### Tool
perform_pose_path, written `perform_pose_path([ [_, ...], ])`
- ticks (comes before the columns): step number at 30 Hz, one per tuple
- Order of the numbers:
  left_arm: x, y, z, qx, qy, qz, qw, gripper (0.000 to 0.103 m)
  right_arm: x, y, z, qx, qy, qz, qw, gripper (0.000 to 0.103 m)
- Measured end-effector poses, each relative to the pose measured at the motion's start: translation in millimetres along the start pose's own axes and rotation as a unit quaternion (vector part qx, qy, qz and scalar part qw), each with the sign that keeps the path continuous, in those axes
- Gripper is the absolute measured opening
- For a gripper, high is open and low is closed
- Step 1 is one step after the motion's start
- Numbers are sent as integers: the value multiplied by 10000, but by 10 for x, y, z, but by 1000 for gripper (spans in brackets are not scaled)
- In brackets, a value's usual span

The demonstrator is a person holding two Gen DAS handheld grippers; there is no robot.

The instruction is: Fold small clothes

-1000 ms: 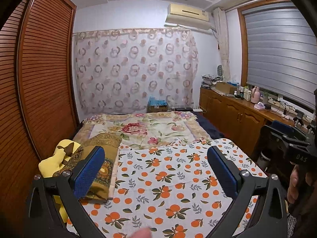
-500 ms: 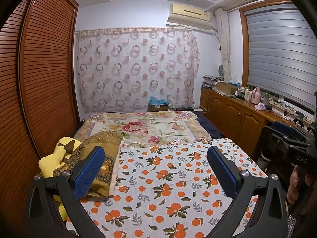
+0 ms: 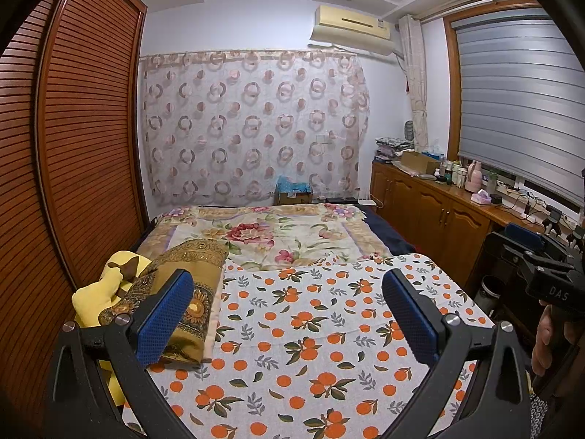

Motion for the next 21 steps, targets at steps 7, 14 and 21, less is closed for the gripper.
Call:
perform_pose_path([
  [7,2,0,4,6,-5,1,10000,103,-30,7,-11,35,-13,12,10000,84],
  [14,-2,-1,1,2,-4,-4,10000,103,-58,9,-5,40,-23,23,10000,84],
  [21,-2,0,-2,6,-2,1,10000,103,-97,2,5,38,-33,34,10000,84],
])
Point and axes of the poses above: each gripper's, at about its wrist camera, not at the fingertips, and z roughly against the way its jaws point, x to its left, y to its underside, the point moved 3 cm from there along -z, roughly the way its jaws point, and after that the axes turned 14 degrees about -x, right-handed, at the moved point
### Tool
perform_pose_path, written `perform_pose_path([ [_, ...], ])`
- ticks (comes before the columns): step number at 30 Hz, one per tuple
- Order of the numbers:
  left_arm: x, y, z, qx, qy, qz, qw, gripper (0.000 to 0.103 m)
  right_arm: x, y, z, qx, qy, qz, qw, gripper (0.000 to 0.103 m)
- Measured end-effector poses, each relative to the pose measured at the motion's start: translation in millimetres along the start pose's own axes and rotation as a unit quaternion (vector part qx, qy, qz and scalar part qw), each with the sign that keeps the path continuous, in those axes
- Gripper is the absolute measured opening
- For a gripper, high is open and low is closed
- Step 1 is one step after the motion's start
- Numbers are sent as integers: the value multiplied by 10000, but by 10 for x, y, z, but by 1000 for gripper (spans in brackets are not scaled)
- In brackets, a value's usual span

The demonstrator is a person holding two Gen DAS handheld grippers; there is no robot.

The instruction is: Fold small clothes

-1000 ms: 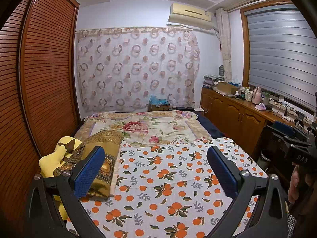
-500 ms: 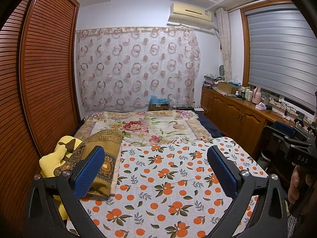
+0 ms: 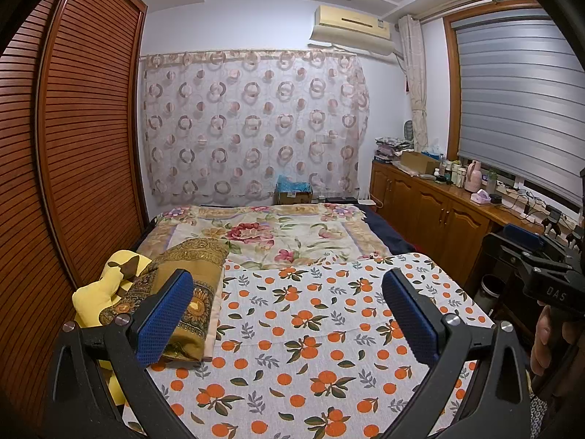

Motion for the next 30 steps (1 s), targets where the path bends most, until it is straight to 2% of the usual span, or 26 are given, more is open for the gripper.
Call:
perform_pose_path([
  [30,-1,0,5,-13,-7,14,10000,103,-39,-26,13,-5,-7,9,10000,84],
])
Point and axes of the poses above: each gripper's, at about its wrist camera, not at the fingertips, and z roughly against the way its jaws point, x to its left, y to its underside, the point moved 3 cm from there along -z, roughly the way its jaws point, and after that the axes turned 14 degrees about -x, right-handed, at the moved point
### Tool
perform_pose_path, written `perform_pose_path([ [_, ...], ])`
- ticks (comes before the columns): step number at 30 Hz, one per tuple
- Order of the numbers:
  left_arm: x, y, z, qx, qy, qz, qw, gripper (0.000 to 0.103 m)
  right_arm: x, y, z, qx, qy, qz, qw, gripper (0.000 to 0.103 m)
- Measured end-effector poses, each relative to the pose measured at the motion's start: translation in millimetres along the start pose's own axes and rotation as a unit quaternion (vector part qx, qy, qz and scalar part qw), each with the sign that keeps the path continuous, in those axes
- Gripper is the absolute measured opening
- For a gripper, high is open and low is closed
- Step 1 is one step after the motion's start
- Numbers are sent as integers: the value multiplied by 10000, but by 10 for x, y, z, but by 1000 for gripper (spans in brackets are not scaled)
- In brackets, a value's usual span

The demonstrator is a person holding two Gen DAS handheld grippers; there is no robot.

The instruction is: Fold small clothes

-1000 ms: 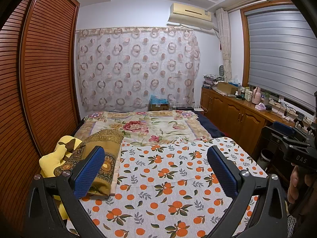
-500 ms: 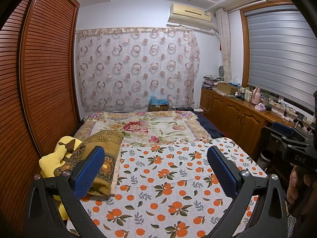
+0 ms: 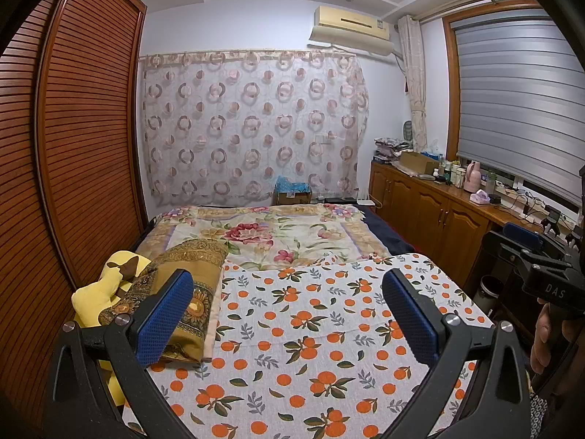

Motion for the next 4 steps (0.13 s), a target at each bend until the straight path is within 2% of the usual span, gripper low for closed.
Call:
perform_pose_path([
  [4,7,-1,3,-4,7,-6,10000,103,-9,-10,-9,-9,-1,13,10000,84],
])
Point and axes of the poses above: each gripper's, at about its wrist camera, not at the fingertips, and z roughly against the way its jaws point, x to its left, y to its underside, the point moved 3 cm from there along -z, roughly the way its jaws point, and after that the axes turned 14 degrees about -x, right-handed, at the moved point
